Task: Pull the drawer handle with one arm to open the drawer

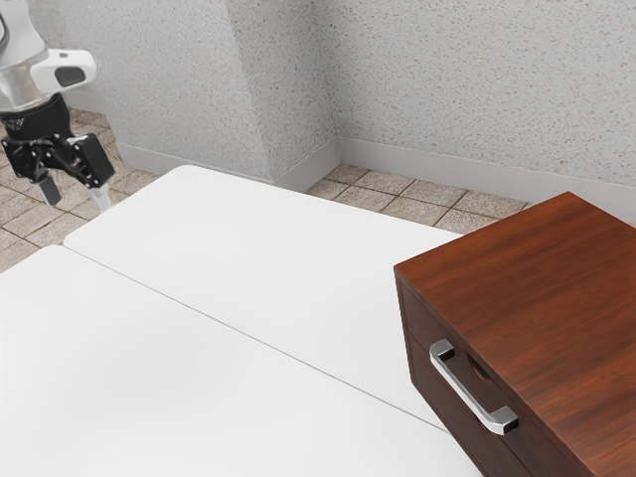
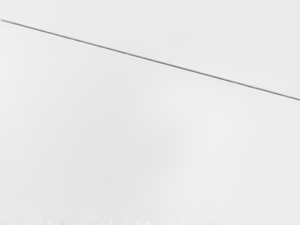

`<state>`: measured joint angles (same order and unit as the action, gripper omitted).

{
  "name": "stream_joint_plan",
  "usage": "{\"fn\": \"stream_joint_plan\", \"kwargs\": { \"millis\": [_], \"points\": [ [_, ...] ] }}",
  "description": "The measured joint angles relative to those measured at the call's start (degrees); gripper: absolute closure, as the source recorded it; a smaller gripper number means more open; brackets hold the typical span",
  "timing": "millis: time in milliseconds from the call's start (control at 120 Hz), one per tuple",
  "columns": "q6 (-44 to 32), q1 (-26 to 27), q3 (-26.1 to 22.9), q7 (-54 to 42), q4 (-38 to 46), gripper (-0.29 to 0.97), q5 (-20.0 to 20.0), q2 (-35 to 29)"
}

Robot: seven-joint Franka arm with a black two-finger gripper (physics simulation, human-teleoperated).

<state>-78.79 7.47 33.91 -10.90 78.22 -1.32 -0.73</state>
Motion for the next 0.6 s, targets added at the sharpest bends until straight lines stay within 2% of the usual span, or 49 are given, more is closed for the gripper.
{"fn": "stream_joint_plan", "kwargs": {
  "millis": [150,292,375,450,558,600],
  "points": [
    [0.1,-3.0,0.0,-0.7,0.0,0.00,0.2,0.0],
    [0.1,-3.6,0.0,-1.2,-0.1,0.00,0.4,0.0],
    [1.6,-2.7,0.0,-1.4,-6.6,0.00,0.6,-0.3],
    [3.3,0.1,-0.1,-1.6,-12.1,0.00,0.6,-1.5],
    [5.9,9.9,-0.2,-1.7,-14.1,0.00,0.7,-4.3],
    [6.7,11.9,-0.2,-1.8,-14.3,0.00,0.7,-4.6]
  ]
}}
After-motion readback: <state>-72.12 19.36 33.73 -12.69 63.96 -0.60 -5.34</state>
